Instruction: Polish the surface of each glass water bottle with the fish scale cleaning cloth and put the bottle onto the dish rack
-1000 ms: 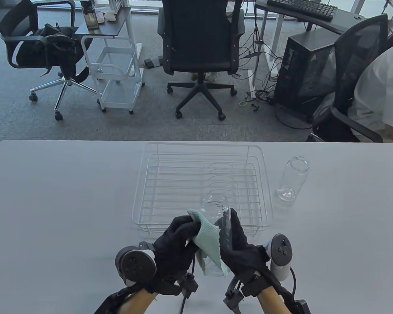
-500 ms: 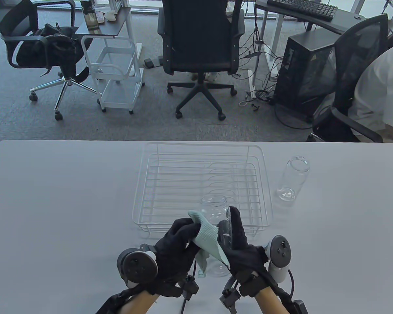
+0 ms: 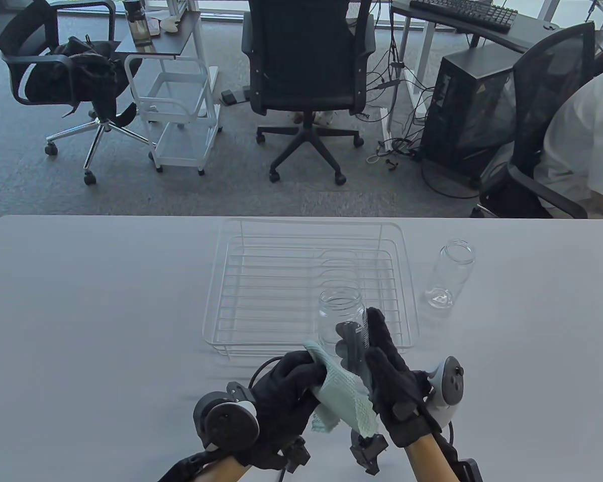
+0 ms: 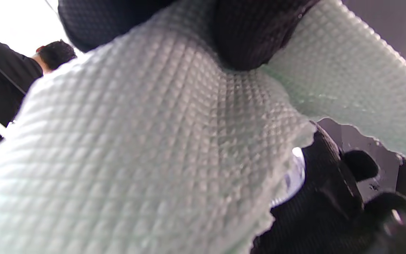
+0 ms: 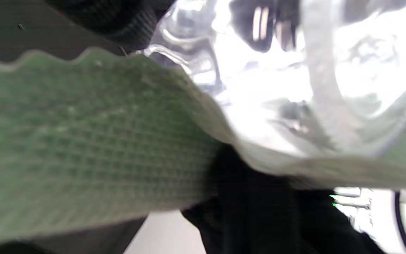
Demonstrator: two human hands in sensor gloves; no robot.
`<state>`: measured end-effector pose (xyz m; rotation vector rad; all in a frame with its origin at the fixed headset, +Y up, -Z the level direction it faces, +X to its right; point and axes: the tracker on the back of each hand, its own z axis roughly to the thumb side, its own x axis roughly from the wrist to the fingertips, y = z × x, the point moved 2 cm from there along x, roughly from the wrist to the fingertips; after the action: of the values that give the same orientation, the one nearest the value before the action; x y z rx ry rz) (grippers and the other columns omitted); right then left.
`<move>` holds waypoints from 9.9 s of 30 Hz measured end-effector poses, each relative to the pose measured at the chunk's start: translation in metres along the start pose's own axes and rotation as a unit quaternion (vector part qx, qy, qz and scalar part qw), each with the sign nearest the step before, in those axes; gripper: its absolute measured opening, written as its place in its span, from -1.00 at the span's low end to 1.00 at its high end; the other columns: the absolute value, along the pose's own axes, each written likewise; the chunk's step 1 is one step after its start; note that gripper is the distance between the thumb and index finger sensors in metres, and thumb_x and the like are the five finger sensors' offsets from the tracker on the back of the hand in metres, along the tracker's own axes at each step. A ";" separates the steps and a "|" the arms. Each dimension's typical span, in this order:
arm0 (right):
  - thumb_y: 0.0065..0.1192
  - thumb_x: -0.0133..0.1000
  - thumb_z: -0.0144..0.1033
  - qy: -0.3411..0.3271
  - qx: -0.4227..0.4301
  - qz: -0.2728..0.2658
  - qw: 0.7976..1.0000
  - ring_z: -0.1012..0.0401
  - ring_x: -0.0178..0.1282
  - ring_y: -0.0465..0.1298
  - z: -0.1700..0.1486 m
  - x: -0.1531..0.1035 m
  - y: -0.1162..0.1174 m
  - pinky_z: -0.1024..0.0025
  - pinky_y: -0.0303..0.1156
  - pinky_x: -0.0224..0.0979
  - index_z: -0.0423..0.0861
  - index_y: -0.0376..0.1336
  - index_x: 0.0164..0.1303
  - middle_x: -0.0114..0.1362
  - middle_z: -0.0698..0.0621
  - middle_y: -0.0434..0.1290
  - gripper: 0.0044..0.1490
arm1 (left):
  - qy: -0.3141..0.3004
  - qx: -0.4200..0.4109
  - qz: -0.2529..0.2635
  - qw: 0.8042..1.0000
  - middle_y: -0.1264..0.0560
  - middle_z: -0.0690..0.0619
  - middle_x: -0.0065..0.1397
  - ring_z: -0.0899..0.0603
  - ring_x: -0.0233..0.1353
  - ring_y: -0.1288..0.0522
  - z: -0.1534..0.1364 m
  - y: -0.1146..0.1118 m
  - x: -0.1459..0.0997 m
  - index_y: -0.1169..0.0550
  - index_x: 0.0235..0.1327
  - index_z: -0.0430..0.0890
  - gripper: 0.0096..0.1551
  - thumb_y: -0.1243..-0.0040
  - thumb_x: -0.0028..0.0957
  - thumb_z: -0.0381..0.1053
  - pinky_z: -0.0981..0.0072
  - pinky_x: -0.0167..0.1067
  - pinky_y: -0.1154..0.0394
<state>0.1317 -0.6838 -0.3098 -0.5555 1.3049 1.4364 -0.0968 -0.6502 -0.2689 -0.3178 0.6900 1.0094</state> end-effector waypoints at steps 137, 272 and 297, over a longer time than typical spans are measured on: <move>0.47 0.09 0.06 0.013 0.006 0.036 0.999 -0.29 0.35 0.27 -0.012 0.002 0.021 -0.26 0.32 0.27 -0.28 -0.27 0.64 0.62 -0.29 -0.03 0.32 | -0.004 -0.023 0.024 0.999 -0.46 -0.08 0.38 -0.16 0.14 -0.63 -0.007 0.035 0.013 -0.45 0.32 0.14 -0.57 -0.26 0.20 0.00 -0.02 0.14 -0.58; 0.27 0.25 -0.09 0.108 0.013 0.164 0.980 -0.42 0.55 0.09 -0.028 -0.002 0.023 -0.42 0.18 0.34 0.23 -0.53 0.58 0.77 -0.21 -0.27 0.18 | 0.073 -0.069 0.065 0.993 -0.43 -0.11 0.38 -0.19 0.14 -0.60 -0.029 0.031 0.003 -0.43 0.32 0.13 -0.57 -0.24 0.21 0.00 -0.06 0.14 -0.55; 0.21 0.21 0.15 0.001 -0.015 0.009 1.000 -0.31 0.49 0.12 -0.009 0.000 0.003 -0.24 0.14 0.41 -0.02 -0.18 0.71 0.68 -0.35 0.00 0.03 | 0.023 -0.046 0.013 0.999 -0.40 -0.17 0.34 -0.18 0.16 -0.59 -0.005 -0.006 -0.011 -0.41 0.30 0.12 -0.58 -0.24 0.21 0.00 -0.05 0.13 -0.56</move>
<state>0.1264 -0.6914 -0.3112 -0.5670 1.2943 1.4729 -0.0970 -0.6633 -0.2658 -0.4139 0.6918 1.0640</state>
